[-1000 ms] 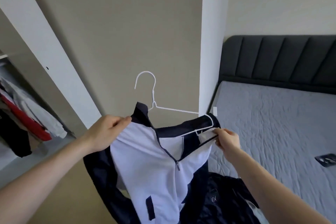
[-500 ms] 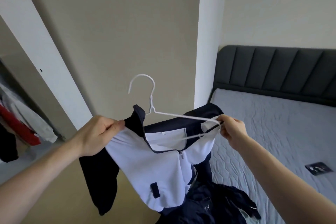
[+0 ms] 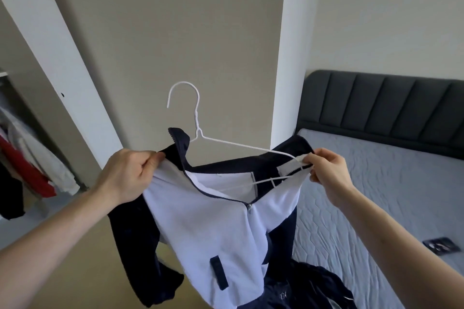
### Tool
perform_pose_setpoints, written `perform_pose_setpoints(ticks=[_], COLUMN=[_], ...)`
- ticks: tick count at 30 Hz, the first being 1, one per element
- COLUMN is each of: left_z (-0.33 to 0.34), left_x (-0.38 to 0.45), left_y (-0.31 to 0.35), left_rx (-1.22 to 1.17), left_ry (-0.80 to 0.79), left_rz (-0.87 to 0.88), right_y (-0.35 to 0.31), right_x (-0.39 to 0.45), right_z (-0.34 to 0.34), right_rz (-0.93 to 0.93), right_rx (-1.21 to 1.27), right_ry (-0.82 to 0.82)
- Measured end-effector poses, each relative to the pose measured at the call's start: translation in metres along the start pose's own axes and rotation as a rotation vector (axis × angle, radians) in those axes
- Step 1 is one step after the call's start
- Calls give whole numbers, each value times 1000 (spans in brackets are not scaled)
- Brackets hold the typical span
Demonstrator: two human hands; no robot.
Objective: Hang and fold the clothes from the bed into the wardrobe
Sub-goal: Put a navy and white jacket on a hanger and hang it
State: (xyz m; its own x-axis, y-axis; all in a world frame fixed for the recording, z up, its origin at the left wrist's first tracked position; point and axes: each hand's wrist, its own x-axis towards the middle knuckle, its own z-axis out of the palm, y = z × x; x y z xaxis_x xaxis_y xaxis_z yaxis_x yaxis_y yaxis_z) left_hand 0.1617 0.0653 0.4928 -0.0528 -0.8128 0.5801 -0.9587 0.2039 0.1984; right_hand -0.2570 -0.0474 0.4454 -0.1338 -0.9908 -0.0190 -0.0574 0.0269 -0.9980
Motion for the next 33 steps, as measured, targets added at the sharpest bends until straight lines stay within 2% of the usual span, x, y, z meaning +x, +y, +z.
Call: perform_pose_setpoints(ticks=[4,8,22,29,33], left_z=[0,-1,5,7,20], left_x=[1,2,-4,-6,-10], left_y=[2,-2,5,3,2], left_rx=[-42,-14,-116,-9,52], left_ry=[46,6,-10,-31,-93], left_rz=[-18,-9,55,89,34], right_y=[9,8,15,-1,-16], right_x=[-2,-1,8,3,-11], right_z=[-2,-3,-9,-10,-3], right_rz=[51,58,194,165,17], right_rx=[14,15,59,104,55], right_ry=[-36,-47,79,60,-25])
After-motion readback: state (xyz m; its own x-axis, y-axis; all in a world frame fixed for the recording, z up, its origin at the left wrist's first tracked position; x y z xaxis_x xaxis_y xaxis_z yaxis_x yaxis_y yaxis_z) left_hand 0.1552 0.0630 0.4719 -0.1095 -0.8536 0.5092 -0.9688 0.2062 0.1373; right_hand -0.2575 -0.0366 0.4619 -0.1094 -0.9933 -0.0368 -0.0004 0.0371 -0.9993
